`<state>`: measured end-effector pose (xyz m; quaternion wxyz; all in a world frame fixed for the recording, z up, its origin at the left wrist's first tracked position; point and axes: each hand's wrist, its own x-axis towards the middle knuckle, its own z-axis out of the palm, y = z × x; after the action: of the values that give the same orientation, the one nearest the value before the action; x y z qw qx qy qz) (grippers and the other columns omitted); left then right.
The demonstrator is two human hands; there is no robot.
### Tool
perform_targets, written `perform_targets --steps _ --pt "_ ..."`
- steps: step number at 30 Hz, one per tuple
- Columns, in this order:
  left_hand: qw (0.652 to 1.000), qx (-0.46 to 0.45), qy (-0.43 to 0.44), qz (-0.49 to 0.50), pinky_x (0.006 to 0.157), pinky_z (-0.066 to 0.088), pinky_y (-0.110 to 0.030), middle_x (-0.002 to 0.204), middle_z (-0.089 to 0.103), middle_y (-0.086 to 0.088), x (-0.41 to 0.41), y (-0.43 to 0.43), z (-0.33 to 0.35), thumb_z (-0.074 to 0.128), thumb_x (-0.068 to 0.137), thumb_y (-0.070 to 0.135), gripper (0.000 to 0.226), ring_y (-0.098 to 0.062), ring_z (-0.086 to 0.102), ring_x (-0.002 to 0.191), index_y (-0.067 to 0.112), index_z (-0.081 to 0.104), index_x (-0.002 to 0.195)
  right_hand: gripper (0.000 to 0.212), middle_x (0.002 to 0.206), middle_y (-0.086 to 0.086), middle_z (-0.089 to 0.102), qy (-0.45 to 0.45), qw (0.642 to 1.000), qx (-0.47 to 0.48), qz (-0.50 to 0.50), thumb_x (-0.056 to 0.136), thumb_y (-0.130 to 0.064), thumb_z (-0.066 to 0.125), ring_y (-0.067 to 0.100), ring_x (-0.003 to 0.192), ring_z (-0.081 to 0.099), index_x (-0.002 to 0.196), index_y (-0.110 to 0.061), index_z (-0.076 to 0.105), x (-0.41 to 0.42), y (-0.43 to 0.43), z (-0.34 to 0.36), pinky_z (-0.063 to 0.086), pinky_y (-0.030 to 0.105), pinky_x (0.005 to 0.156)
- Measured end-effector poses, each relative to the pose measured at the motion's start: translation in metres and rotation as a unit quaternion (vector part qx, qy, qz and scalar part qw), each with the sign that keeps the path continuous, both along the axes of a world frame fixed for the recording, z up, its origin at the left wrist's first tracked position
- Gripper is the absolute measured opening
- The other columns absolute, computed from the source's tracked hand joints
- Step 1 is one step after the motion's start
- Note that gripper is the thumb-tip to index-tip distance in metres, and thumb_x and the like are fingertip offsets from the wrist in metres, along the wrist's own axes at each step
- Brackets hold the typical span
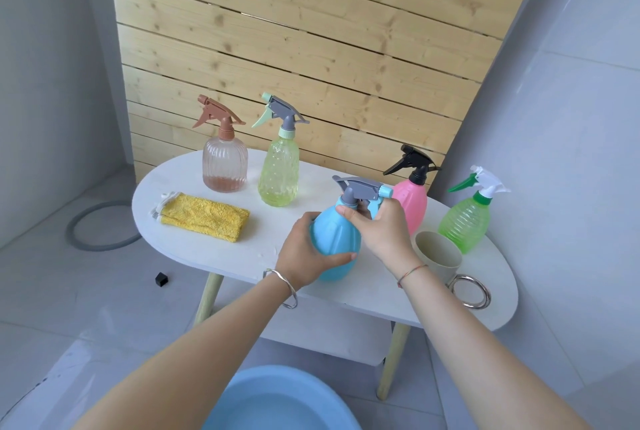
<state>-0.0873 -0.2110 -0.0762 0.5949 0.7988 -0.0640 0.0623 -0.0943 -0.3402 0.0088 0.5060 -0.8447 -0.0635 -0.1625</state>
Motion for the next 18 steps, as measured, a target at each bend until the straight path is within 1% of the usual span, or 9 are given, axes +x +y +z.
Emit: perform_targets --steps 2,3,6,10,12,14,16,17,18 --pt "0.999 0.001 -0.006 0.034 0.082 0.047 -0.026 0.112 0.056 0.006 -0.003 -0.007 -0.001 0.092 0.053 0.045 0.082 -0.012 0.056 0.102 0.023 0.047 0.119 0.015 0.066 -0.007 0.056 -0.004 1.0 0.006 -0.006 0.078 -0.017 0.077 0.005 0.061 0.049 0.086 -0.014 0.065 0.0 0.001 0.0 0.038 0.011 0.056" --pt "0.999 0.003 -0.008 0.046 0.083 0.048 -0.028 0.113 0.056 0.006 -0.004 -0.009 -0.001 0.091 0.053 0.045 0.082 -0.013 0.056 0.103 0.023 0.047 0.119 0.015 0.067 -0.006 0.056 -0.006 1.0 0.009 -0.007 0.078 -0.016 0.077 0.007 0.063 0.05 0.086 -0.014 0.065 -0.001 0.0 0.001 0.038 0.01 0.056" --pt "0.996 0.016 -0.012 0.089 0.088 0.049 -0.038 0.112 0.054 0.005 -0.007 -0.018 0.0 0.09 0.053 0.049 0.084 -0.016 0.054 0.105 0.021 0.046 0.12 0.018 0.077 -0.002 0.063 0.005 1.0 0.022 -0.009 0.077 -0.017 0.077 0.009 0.071 0.056 0.091 -0.014 0.066 0.0 0.0 0.003 0.041 0.007 0.06" --pt "0.991 0.041 -0.014 0.128 0.087 0.048 -0.043 0.111 0.053 0.003 -0.01 -0.027 0.003 0.088 0.055 0.051 0.084 -0.02 0.053 0.105 0.018 0.046 0.119 0.022 0.083 0.0 0.067 0.01 0.999 0.031 -0.014 0.077 -0.018 0.078 0.009 0.074 0.059 0.094 -0.013 0.067 0.002 -0.002 0.002 0.042 0.006 0.061" --pt "0.991 0.052 -0.008 0.124 0.086 0.048 -0.042 0.111 0.052 0.002 -0.008 -0.025 0.005 0.088 0.054 0.051 0.084 -0.02 0.053 0.105 0.017 0.045 0.118 0.022 0.083 0.0 0.067 0.007 0.999 0.033 -0.018 0.076 -0.018 0.079 0.01 0.074 0.06 0.094 -0.012 0.067 0.003 -0.001 0.002 0.042 0.006 0.06" --pt "0.992 0.07 -0.004 0.107 0.084 0.049 -0.039 0.11 0.052 0.002 -0.006 -0.02 0.008 0.088 0.053 0.054 0.084 -0.019 0.053 0.102 0.016 0.045 0.115 0.022 0.08 -0.001 0.066 0.01 0.999 0.025 -0.019 0.075 -0.02 0.079 0.011 0.072 0.059 0.092 -0.014 0.067 0.002 -0.001 0.002 0.042 0.008 0.059" --pt "0.993 0.091 -0.005 0.08 0.079 0.047 -0.033 0.107 0.05 0.003 -0.005 -0.015 0.011 0.088 0.053 0.054 0.083 -0.017 0.052 0.099 0.016 0.043 0.111 0.024 0.086 0.002 0.069 0.033 0.999 0.013 -0.007 0.074 -0.022 0.08 0.016 0.077 0.063 0.093 -0.015 0.066 0.003 -0.004 0.006 0.048 0.015 0.068" --pt "0.993 0.099 -0.003 0.062 0.078 0.045 -0.03 0.107 0.048 0.003 -0.003 -0.012 0.012 0.088 0.054 0.053 0.082 -0.016 0.051 0.098 0.016 0.042 0.111 0.026 0.092 0.003 0.071 0.048 0.999 0.012 0.016 0.075 -0.023 0.08 0.018 0.084 0.065 0.096 -0.016 0.067 0.003 -0.008 0.009 0.05 0.021 0.075" --pt "0.994 0.104 0.004 0.039 0.079 0.044 -0.028 0.108 0.048 0.002 -0.001 -0.009 0.014 0.088 0.055 0.051 0.082 -0.016 0.051 0.1 0.015 0.042 0.112 0.028 0.099 0.002 0.071 0.068 0.996 0.018 0.051 0.077 -0.023 0.078 0.015 0.09 0.065 0.102 -0.018 0.067 0.002 -0.012 0.012 0.05 0.024 0.08"
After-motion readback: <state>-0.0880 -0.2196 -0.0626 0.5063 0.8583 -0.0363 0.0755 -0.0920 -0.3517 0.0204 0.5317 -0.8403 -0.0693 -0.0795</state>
